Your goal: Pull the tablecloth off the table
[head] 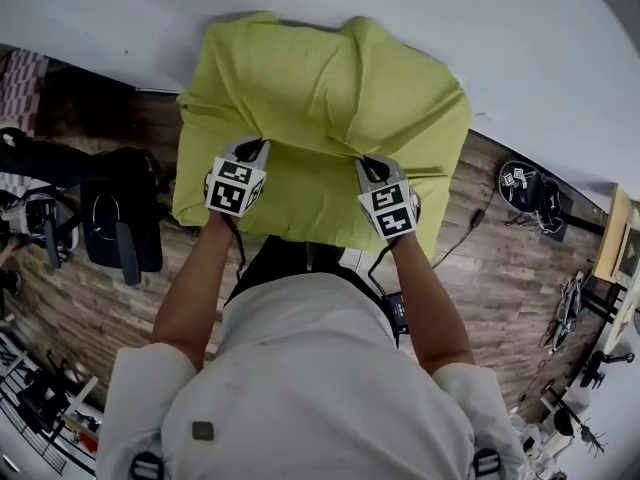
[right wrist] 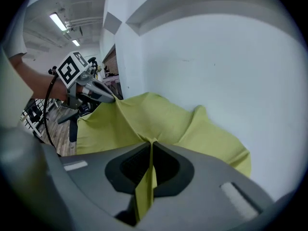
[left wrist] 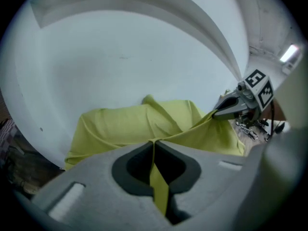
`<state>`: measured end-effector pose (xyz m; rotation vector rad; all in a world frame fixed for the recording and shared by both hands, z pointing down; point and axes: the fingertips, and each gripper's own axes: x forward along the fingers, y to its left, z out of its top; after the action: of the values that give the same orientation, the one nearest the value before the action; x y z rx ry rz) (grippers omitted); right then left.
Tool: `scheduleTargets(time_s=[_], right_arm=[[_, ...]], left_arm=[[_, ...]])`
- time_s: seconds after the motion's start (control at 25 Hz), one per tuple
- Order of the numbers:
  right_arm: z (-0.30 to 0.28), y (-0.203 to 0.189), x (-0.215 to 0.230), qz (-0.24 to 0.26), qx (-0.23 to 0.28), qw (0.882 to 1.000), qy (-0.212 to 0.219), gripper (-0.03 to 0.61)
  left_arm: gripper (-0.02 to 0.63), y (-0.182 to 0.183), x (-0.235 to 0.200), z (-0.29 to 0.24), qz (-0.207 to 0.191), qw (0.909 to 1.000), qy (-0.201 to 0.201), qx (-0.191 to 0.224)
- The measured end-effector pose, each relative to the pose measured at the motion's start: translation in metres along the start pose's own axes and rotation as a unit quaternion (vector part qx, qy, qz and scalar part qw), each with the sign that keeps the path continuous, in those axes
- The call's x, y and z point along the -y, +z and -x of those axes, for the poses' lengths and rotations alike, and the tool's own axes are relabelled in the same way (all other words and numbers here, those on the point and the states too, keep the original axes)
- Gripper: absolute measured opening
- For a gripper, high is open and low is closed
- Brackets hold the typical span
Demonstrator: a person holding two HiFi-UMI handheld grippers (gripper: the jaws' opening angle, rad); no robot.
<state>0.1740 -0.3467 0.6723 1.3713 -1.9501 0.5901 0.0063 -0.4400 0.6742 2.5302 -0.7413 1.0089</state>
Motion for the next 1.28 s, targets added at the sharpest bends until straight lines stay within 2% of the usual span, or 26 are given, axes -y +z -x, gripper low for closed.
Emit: scheduleTargets(time_s=[0.16, 0.28, 0.48, 0.6, 0.8, 1.04, 1.28], right_arm=[[0.055, 0.015, -0.018, 0.021, 0.041, 0.999, 0.004, 0.014], [0.088, 0.043, -0.018, 0.044, 0.092, 0.995, -0.004, 0.014], [0.161, 0.082, -0.020, 0.076, 0.172, 0.982, -0.018, 0.015], [0.210, 0.096, -0.032, 0.091, 0.212, 0.973, -0.020, 0.015], [0.266, 0.109, -0.050, 0.104, 0.254, 0.961, -0.019, 0.015], [0.301, 0.105, -0.068, 0.098, 0.269, 0.958, -0.032, 0.015], [0.342, 0.117, -0.115, 0.088, 0.292, 0.951, -0.058, 0.016]], left_arm=[[0.000, 0.016, 0.025, 0.054, 0.005, 0.9991, 0.021, 0.037], [0.001, 0.041, 0.034, 0.091, -0.010, 0.9956, 0.044, 0.082], [0.001, 0.081, 0.066, 0.158, -0.040, 0.9851, 0.080, 0.147], [0.002, 0.092, 0.092, 0.203, -0.048, 0.9774, 0.100, 0.180], [0.002, 0.098, 0.123, 0.251, -0.060, 0.9696, 0.123, 0.203], [0.002, 0.100, 0.146, 0.292, -0.077, 0.9650, 0.118, 0.221], [0.003, 0.097, 0.152, 0.353, -0.089, 0.9589, 0.088, 0.254]])
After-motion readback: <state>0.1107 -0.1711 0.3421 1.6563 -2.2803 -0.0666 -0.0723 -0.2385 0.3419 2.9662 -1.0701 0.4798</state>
